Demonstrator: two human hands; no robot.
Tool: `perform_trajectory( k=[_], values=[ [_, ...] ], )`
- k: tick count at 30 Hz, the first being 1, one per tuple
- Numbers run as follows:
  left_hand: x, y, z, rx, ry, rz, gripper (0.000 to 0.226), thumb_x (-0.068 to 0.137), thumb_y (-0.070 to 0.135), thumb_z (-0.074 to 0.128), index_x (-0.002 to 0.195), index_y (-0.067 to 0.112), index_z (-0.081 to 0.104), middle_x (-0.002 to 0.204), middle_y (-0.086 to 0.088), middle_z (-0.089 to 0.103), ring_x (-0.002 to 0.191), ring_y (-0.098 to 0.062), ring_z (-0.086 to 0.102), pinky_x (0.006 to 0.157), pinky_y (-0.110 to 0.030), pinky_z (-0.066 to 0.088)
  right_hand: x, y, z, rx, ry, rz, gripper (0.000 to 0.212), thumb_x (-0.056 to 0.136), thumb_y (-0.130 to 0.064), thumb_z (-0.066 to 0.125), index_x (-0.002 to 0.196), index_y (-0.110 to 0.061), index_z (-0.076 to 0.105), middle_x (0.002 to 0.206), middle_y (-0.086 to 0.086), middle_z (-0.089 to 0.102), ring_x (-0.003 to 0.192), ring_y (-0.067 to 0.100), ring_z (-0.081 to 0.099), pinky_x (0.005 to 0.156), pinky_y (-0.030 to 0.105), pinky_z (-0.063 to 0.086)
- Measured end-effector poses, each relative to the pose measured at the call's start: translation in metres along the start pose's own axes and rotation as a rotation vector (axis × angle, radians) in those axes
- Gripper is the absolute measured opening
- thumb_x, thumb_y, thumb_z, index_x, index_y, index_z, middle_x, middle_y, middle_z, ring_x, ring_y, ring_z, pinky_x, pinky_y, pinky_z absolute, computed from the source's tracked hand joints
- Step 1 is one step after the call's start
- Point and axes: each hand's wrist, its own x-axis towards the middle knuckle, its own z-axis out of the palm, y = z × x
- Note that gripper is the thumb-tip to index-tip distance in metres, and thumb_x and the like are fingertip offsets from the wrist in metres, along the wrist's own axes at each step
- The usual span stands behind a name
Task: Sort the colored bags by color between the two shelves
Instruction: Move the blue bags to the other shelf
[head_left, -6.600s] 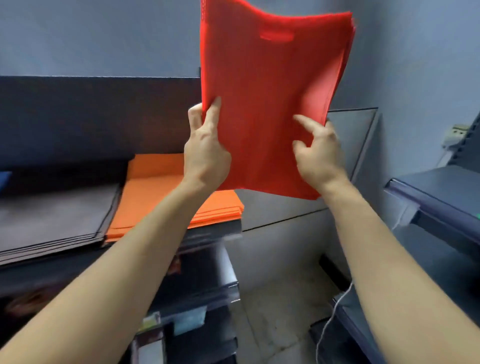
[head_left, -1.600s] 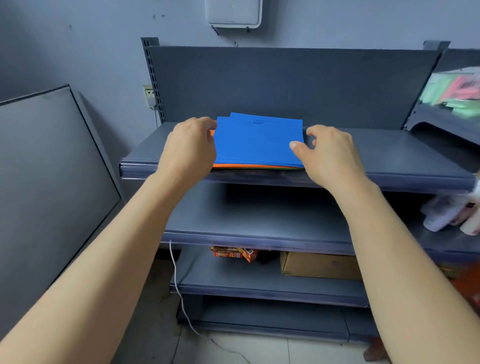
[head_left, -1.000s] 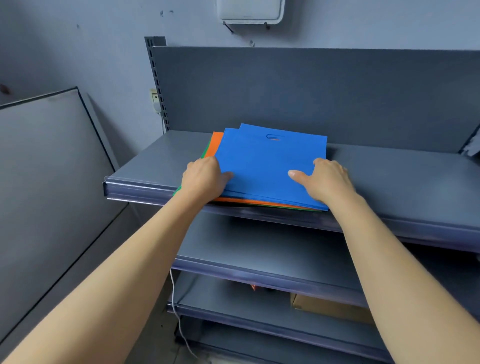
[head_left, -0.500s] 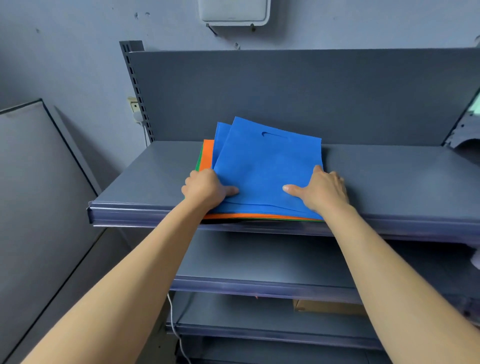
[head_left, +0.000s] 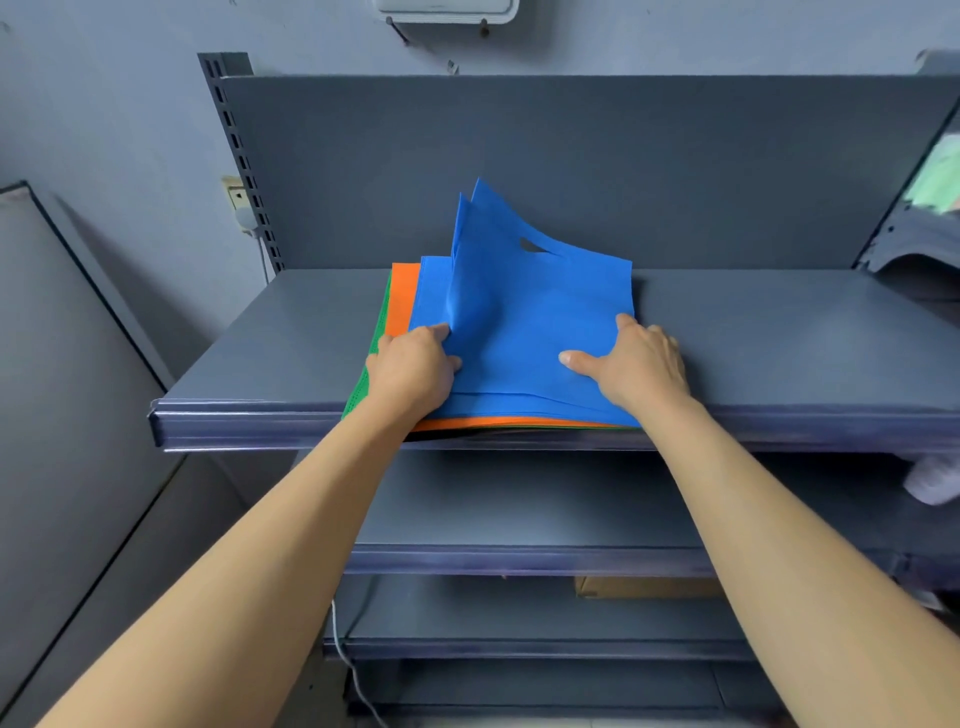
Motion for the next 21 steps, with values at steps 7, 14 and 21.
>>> perform_trajectory(
  k=[7, 14, 21],
  values=[
    [0.006, 0.003, -0.010, -0.052, -0.032, -0.055, 0.037, 0.087, 0.025, 0.062, 0.124, 0.020, 0.055, 0.105, -0.010, 0.056, 0.114, -0.036, 0.044, 0.089, -0.032, 0.038, -0.002, 0.001, 0.000, -0.007, 0.006, -0.001, 0.080, 0.082, -0.061, 0.058, 0.139, -0.009, 0.036, 0.137, 0.016, 0.042, 0.128, 0.033, 0.036, 0.100, 0.039, 0.035],
    [-0.001, 0.004, -0.008, -0.067, 0.080, 0.063, 0.044, 0.088, 0.010, 0.057, 0.131, 0.012, 0.049, 0.127, -0.010, 0.043, 0.109, -0.031, 0.048, 0.094, -0.034, 0.036, -0.001, 0.000, -0.001, -0.016, -0.007, -0.005, 0.080, 0.082, -0.061, 0.057, 0.139, -0.010, 0.036, 0.138, 0.015, 0.041, 0.129, 0.033, 0.036, 0.100, 0.040, 0.036],
    [-0.006, 0.005, -0.026, -0.368, 0.154, 0.060, 0.070, 0.085, -0.004, 0.046, 0.144, 0.023, 0.020, 0.100, -0.004, 0.051, 0.096, -0.031, 0.052, 0.071, -0.031, 0.036, 0.008, 0.006, -0.010, 0.021, -0.052, -0.014, 0.081, 0.082, -0.060, 0.057, 0.141, -0.009, 0.033, 0.141, 0.014, 0.040, 0.128, 0.032, 0.039, 0.096, 0.040, 0.039]
  ],
)
